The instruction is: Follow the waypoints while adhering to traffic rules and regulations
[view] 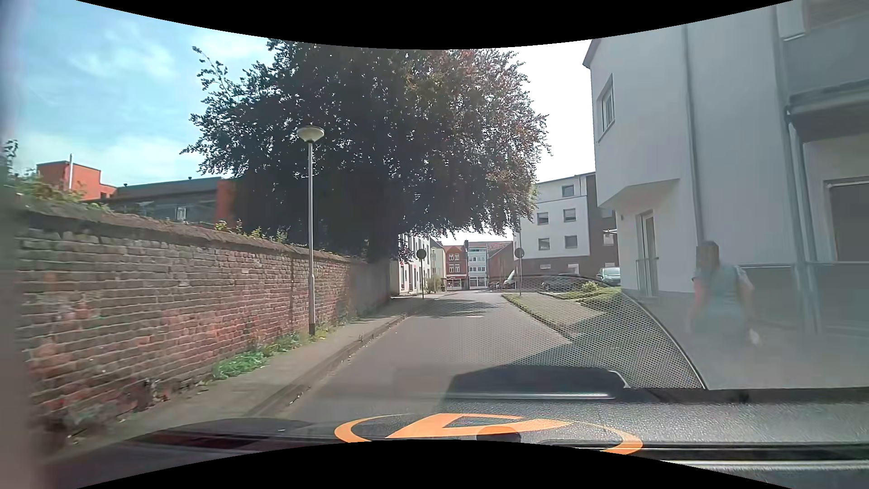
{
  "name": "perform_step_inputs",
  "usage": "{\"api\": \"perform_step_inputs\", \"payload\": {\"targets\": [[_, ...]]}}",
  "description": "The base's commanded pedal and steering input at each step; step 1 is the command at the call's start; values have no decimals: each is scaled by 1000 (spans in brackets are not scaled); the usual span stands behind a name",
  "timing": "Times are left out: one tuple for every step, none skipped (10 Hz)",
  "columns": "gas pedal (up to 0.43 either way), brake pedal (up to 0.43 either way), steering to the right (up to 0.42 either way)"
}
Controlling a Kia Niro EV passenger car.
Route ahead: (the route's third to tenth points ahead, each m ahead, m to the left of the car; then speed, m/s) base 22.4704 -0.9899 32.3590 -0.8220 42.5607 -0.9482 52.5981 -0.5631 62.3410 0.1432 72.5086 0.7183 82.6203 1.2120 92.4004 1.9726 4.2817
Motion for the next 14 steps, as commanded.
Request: {"api": "perform_step_inputs", "payload": {"targets": [[47,0,2],[47,0,3],[47,0,5],[47,0,8],[47,0,8],[47,0,8],[47,0,8],[47,0,9],[47,0,11],[59,0,14],[59,0,15],[59,0,15],[59,0,16],[59,0,16]]}}
